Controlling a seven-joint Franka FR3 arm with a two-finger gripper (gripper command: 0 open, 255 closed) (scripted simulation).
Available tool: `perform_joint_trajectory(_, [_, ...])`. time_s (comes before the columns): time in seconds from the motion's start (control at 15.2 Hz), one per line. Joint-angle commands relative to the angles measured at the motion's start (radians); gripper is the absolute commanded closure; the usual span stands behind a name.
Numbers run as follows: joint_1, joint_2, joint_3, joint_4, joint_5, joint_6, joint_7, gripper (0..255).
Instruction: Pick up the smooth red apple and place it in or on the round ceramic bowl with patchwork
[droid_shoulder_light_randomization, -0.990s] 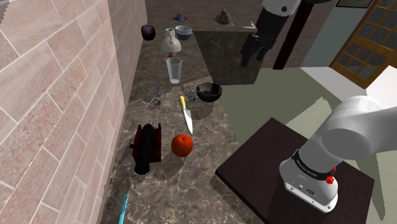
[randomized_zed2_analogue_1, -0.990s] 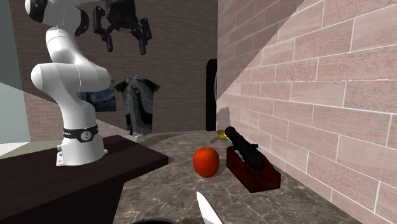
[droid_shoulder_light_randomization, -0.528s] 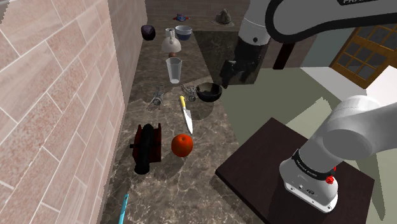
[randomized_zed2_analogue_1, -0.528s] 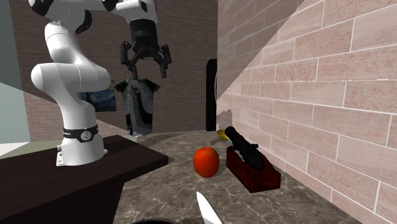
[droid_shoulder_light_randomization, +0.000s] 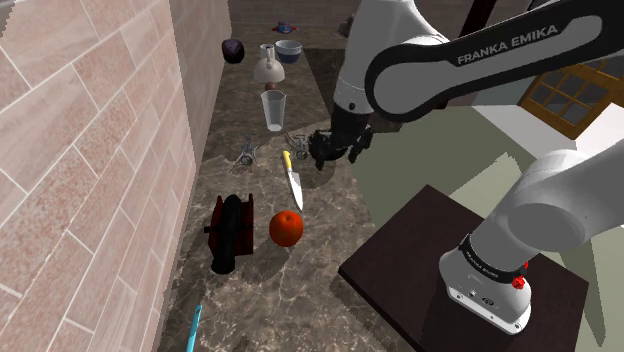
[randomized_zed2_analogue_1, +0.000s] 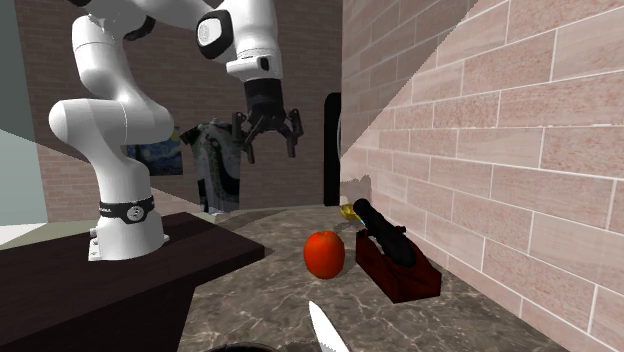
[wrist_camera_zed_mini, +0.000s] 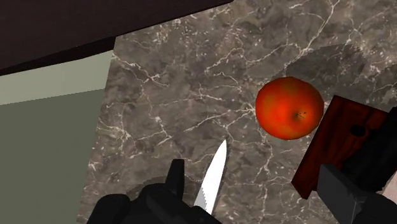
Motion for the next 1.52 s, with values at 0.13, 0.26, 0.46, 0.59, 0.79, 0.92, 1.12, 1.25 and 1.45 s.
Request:
perform_joint_trajectory(0.13, [-0.014, 0.148, 0.082, 0.022, 0.004, 0.124, 0.123, 0])
perform_joint_trajectory(0.26, [-0.026, 0.232, 0.123, 0.045, -0.014, 0.182, 0.194, 0])
perform_joint_trajectory(0.46, [-0.047, 0.368, 0.177, 0.090, -0.074, 0.264, 0.317, 0])
perform_joint_trajectory(0.59, [-0.054, 0.465, 0.200, 0.126, -0.141, 0.313, 0.415, 0])
perform_joint_trajectory(0.79, [-0.044, 0.566, 0.200, 0.162, -0.227, 0.364, 0.516, 0])
perform_joint_trajectory(0.92, [-0.037, 0.597, 0.192, 0.162, -0.259, 0.391, 0.539, 0])
perform_joint_trajectory(1.12, [-0.024, 0.644, 0.176, 0.163, -0.309, 0.430, 0.575, 0])
perform_joint_trajectory(1.25, [-0.015, 0.669, 0.164, 0.164, -0.336, 0.449, 0.594, 0])
perform_joint_trajectory(1.45, [-0.014, 0.669, 0.164, 0.164, -0.335, 0.449, 0.594, 0])
